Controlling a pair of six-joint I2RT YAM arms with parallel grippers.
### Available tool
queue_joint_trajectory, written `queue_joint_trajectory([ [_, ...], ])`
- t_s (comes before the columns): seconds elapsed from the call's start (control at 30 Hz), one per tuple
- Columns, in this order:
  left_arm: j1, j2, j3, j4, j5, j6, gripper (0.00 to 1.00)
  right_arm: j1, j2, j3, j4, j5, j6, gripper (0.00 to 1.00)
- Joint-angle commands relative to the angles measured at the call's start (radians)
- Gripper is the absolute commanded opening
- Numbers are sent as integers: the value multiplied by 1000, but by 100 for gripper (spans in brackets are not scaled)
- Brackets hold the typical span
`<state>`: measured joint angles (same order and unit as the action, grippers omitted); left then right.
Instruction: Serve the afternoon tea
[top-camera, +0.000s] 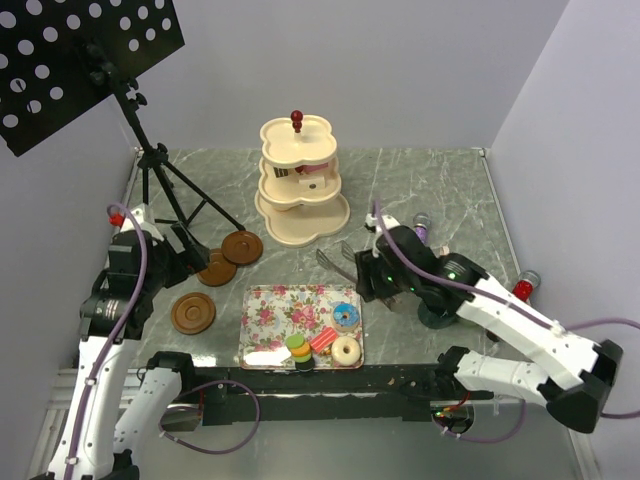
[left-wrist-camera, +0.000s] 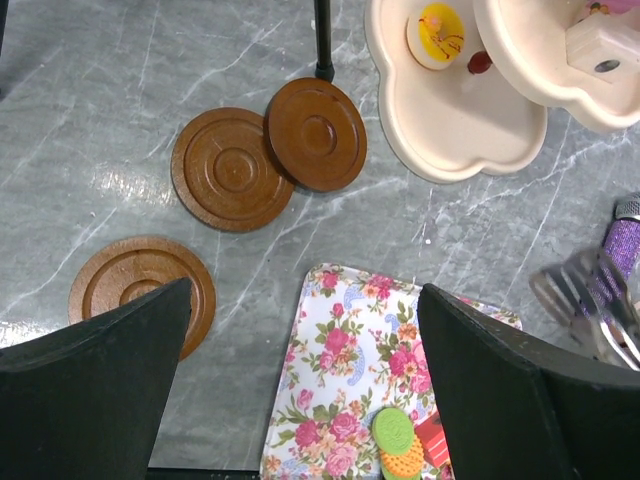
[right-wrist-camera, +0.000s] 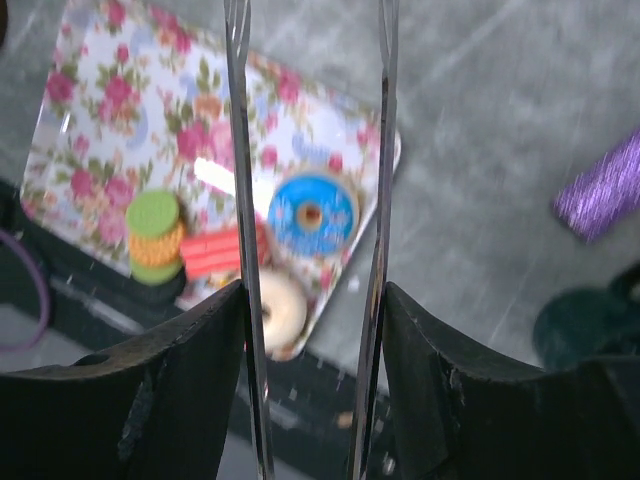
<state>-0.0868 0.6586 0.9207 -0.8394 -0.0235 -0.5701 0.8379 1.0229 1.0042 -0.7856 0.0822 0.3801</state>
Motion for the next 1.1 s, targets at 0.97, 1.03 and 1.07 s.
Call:
queue_joint_trajectory([
  [0.97, -1, -122, -115, -27, 27, -27, 100, 190, -81, 28, -446, -7, 419, 60],
  [1.03, -1, -122, -115, -26, 27, -24, 100, 201, -69, 28, -434, -13, 421, 61],
  [1.07, 1, -122, -115, -26, 27, -25, 100, 205, -66, 28, -426, -16, 422, 61],
])
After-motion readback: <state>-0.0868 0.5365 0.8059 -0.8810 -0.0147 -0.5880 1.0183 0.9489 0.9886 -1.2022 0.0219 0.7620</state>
